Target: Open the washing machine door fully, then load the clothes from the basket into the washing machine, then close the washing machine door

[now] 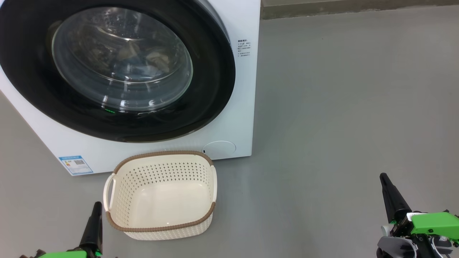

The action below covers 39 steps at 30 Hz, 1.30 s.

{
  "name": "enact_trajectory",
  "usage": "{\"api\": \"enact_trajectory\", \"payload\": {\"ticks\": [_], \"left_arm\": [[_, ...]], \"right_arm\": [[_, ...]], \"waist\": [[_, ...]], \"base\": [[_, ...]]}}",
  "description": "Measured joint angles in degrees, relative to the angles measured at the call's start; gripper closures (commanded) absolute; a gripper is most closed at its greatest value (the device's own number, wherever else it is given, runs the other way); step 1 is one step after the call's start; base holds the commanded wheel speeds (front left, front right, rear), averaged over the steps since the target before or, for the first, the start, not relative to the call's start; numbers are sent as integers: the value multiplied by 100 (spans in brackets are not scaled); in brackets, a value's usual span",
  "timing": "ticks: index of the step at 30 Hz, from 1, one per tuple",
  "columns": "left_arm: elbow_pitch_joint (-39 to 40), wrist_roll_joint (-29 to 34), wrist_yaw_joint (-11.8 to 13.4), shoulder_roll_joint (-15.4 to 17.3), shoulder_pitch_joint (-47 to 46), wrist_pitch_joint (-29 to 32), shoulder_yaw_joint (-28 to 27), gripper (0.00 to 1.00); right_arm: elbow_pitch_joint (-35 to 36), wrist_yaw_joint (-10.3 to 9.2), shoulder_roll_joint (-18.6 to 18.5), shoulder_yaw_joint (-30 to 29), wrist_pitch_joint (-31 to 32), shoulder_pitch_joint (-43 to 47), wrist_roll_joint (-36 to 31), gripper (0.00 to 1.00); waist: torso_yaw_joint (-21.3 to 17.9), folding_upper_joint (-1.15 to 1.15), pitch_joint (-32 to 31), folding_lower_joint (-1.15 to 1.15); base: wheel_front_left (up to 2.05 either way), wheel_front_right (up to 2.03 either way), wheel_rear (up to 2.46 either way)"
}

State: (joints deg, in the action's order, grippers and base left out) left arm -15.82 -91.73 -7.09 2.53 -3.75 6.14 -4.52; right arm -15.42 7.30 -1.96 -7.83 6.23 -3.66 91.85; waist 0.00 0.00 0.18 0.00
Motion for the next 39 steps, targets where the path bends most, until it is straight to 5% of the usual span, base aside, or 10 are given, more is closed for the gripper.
{"api": "enact_trajectory", "payload": {"ticks": [39], "left_arm": [[0,0,0,-2,0,0,-5,100]], "right_arm": [[-1,0,-1,1,0,-1,0,100]], "waist": [[0,0,0,0]], "base": [[0,0,0]]}}
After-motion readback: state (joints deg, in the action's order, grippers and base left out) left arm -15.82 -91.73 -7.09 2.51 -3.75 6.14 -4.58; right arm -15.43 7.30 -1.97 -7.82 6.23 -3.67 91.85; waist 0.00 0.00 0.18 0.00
